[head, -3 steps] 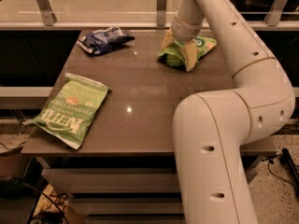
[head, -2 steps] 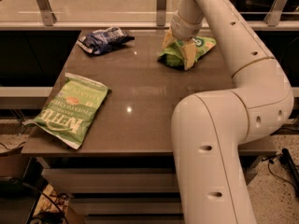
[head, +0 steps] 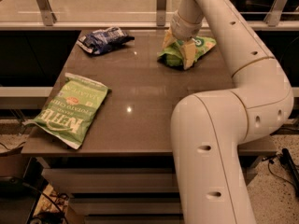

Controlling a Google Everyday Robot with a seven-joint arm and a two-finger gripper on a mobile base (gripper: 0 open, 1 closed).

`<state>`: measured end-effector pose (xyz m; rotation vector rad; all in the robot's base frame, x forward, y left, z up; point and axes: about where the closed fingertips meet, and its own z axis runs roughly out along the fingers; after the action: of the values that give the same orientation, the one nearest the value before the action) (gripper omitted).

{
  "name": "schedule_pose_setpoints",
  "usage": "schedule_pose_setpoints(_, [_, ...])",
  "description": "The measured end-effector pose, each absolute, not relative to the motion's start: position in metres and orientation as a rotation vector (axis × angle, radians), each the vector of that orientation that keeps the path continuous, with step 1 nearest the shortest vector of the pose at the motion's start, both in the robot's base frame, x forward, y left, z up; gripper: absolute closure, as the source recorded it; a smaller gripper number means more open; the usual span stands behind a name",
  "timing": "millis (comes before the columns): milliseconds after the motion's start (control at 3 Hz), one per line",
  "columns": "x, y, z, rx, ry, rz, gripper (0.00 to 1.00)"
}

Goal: Move green rice chip bag near green jalapeno chip bag

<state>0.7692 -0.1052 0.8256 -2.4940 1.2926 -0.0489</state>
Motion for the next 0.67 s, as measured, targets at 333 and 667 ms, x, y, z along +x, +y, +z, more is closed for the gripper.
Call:
schedule_pose_setpoints(333, [0.769, -0.105, 0.826, -2.494, 1.293, -0.049, 1.00])
schedule_pose_setpoints(667, [0.774, -0.106, 0.853, -2.474, 1.318, -0.148, 1.00])
